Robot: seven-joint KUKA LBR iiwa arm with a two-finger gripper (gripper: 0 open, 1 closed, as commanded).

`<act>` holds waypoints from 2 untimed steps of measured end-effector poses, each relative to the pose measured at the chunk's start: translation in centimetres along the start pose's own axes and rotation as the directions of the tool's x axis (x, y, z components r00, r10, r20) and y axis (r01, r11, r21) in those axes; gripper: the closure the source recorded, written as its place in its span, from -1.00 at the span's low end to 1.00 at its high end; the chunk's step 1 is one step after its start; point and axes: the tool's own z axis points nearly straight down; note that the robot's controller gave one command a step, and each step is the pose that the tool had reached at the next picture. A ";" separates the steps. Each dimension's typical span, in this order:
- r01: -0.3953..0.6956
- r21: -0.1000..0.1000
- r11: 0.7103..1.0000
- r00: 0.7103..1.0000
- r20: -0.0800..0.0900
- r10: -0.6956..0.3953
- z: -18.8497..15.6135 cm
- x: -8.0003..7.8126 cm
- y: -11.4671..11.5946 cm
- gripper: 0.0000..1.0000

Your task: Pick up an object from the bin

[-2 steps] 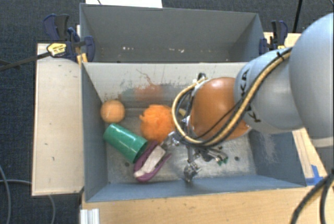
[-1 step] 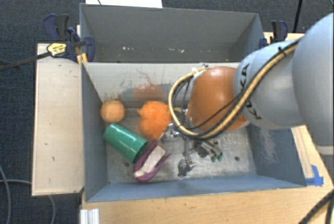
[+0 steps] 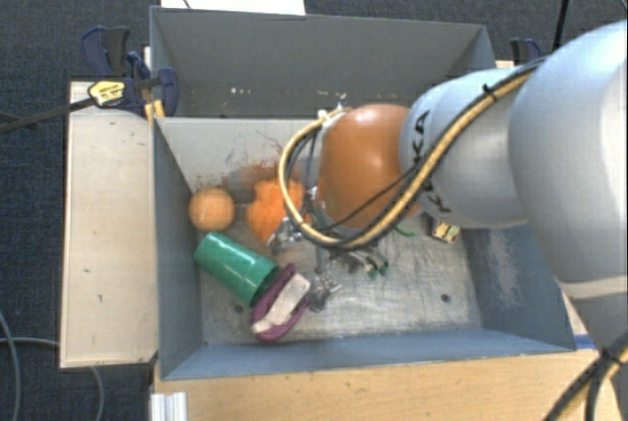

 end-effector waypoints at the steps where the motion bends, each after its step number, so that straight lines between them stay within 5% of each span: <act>1: -0.105 0.001 0.994 0.994 -0.006 0.105 0.8 0.2 6.8 -1.00; 2: -0.098 0.003 0.995 0.995 -0.007 0.098 0.7 0.3 7.3 1.00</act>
Offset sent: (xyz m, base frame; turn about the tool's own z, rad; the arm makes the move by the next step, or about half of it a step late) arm -0.0511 0.0008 -0.0250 0.0943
